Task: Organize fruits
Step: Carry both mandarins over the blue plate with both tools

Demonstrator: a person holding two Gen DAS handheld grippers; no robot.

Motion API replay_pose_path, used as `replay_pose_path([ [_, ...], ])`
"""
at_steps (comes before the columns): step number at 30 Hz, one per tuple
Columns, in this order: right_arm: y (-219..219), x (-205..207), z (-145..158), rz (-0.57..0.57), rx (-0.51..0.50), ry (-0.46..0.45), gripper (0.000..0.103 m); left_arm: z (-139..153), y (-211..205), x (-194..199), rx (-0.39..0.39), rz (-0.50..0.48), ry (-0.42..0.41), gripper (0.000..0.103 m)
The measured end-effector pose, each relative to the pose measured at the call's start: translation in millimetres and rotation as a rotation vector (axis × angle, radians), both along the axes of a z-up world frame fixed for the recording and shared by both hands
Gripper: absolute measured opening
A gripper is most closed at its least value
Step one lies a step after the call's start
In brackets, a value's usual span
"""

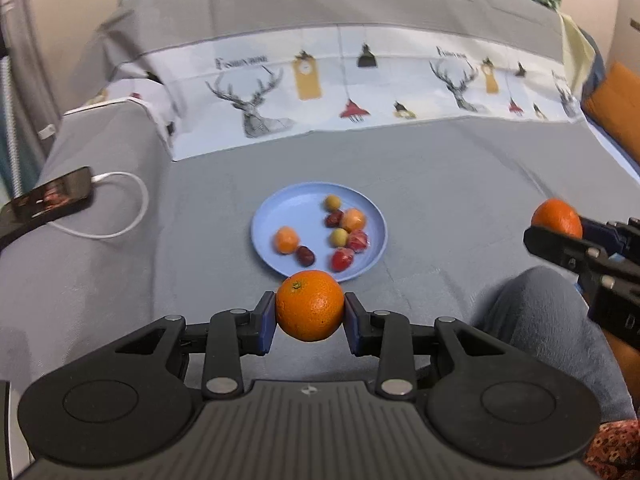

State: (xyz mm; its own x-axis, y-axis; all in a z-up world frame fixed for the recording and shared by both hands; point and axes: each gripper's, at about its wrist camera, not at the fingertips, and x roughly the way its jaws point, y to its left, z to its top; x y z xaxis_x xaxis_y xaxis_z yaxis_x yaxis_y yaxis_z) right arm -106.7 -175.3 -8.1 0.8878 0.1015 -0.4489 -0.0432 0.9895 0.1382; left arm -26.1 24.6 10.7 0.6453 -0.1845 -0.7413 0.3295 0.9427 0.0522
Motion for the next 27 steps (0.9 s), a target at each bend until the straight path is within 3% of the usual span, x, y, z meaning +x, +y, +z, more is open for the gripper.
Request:
replay_pose_path([
  [8,34.0,-14.7,11.8,0.095,-0.066,-0.027,0.036,15.9,16.0,-17.9,-0.045,0.023,-0.058,0.039],
  [27,42.4,-13.4,10.9,0.107,-0.101,-0.016,0.036,15.2,23.4,-20.1,-0.075,0.036,-0.059,0.039],
])
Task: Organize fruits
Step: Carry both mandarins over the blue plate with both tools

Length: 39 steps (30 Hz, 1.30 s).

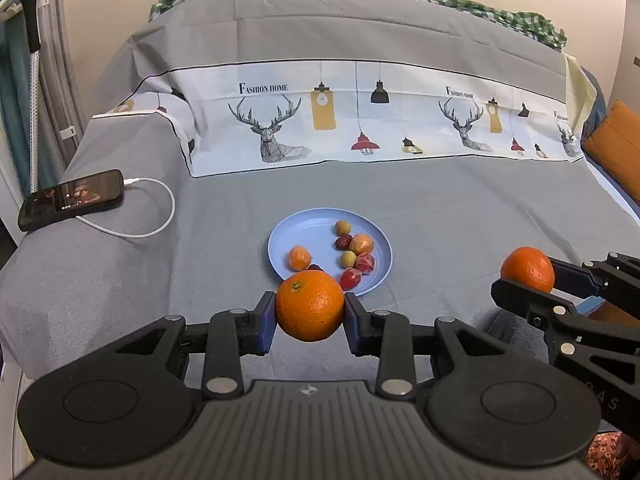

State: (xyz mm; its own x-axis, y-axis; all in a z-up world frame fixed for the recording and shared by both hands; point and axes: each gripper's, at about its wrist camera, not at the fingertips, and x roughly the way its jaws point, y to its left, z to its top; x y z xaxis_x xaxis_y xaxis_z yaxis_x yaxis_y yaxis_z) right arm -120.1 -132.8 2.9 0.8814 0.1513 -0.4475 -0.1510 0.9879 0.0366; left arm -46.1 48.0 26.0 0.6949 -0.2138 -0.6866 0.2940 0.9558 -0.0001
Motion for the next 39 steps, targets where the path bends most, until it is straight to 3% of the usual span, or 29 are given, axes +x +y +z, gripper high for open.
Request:
replay_pose_path([
  [27,-4.4,40.5,-23.1,0.018,0.029,0.120,0.036,-20.1,-0.9,43.8,0.022,0.038,0.073,0.039],
  [39,-8.5,114.1,-57.5,0.009,0.021,0.209,0.036,-34.5,-21.5,132.6,0.044,0.006,0.086,0.039],
])
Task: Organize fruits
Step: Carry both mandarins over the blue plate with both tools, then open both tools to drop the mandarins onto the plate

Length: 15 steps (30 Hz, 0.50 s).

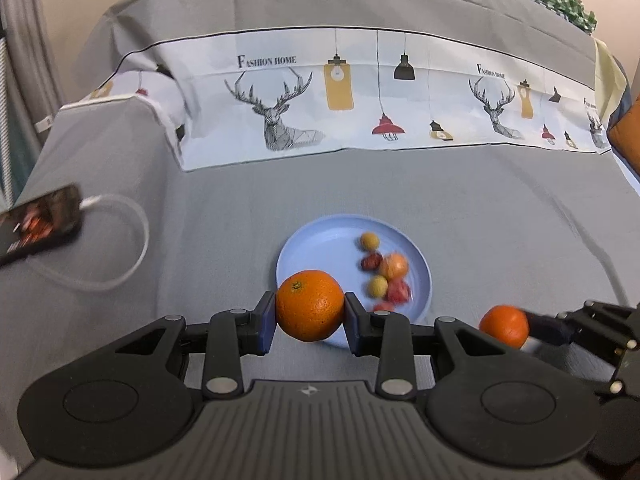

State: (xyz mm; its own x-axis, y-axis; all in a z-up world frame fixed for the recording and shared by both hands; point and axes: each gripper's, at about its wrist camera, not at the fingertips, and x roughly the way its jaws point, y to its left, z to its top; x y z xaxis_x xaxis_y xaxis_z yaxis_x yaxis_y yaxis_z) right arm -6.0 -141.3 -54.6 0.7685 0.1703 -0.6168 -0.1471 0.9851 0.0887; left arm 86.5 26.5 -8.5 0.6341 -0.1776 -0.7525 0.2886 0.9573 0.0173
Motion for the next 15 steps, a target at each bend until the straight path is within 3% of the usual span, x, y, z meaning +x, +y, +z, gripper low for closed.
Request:
replay_pose_path([
  [7,0.5,65.9,-26.9,0.032,-0.025,0.023,0.036,-35.6,-24.8,64.0,0.072,-0.080,0.007,0.039],
  [15,8.1,126.2,-61.1,0.072,-0.035,0.062,0.036,-81.5,-39.0,125.8,0.067,-0.142,0.072,0.039],
])
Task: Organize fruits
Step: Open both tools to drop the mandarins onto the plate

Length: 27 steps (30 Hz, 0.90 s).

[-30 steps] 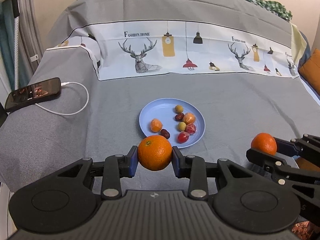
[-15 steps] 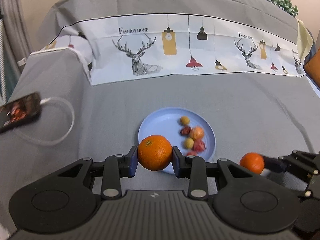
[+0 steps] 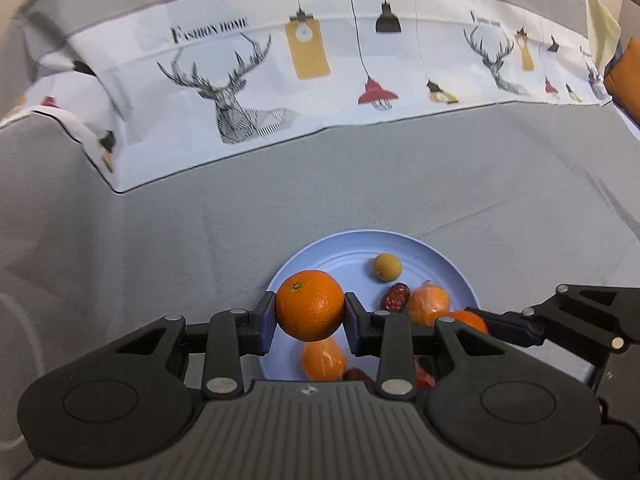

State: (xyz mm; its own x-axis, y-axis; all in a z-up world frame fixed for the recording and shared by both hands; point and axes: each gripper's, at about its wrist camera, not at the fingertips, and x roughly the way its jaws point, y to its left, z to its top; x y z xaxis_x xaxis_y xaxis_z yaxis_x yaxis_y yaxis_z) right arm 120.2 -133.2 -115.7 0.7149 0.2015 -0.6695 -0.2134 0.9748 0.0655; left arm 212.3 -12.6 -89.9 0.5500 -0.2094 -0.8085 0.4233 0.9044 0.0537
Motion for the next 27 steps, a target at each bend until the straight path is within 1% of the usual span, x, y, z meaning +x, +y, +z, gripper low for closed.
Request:
replay_pose_path([
  [4,2.7,23.6,-18.1,0.015,0.004,0.030,0.036,-19.3,-5.2,19.2,0.012,-0.015,0.025,0.039],
  [5,3.6,28.0,-21.8,0.015,0.002,0.036,0.037,-23.4,-5.9,22.3,0.013,-0.022,0.026,0.041],
  [6,3.4,32.1,-25.7,0.016,0.000,0.042,0.037,-24.6,-6.8,23.9,0.014,-0.028,0.016,0.053],
  [7,3.5,36.8,-29.5,0.020,-0.002,0.050,0.038,-23.7,-6.4,24.1,0.014,-0.028,-0.004,0.076],
  [8,3.3,40.3,-31.8,0.021,-0.003,0.054,0.041,-21.2,-5.8,22.8,0.011,-0.019,-0.031,0.089],
  [9,3.0,42.5,-32.4,0.017,-0.006,0.050,0.048,-15.8,-3.7,19.5,0.009,0.001,-0.070,0.103],
  [10,2.0,44.1,-31.0,0.009,-0.013,0.041,0.062,-10.2,-1.7,15.8,0.002,0.012,-0.098,0.103],
  [11,0.5,42.7,-28.7,0.001,-0.016,0.029,0.072,-4.8,0.0,11.7,-0.001,0.008,-0.106,0.103],
  [12,-1.3,39.4,-24.9,-0.008,-0.016,0.017,0.076,-1.1,0.7,8.1,0.005,0.006,-0.095,0.103],
  [14,-5.1,29.7,-18.3,-0.027,-0.015,0.015,0.087,5.6,5.2,-1.3,0.028,0.041,-0.063,0.103],
  [16,-8.5,14.5,-10.3,-0.048,-0.003,0.029,0.094,13.9,13.2,-17.4,0.027,0.084,-0.032,0.103],
  [21,-8.8,-35.9,10.4,-0.071,0.020,0.091,0.100,33.5,30.9,-69.2,0.031,0.179,0.057,0.103],
  [24,-2.8,-68.5,24.8,-0.078,0.018,0.087,0.102,41.0,37.3,-103.0,0.063,0.204,0.080,0.103],
  [27,2.8,-94.6,34.8,-0.097,-0.010,0.053,0.102,46.7,43.4,-133.5,0.083,0.231,0.087,0.103],
])
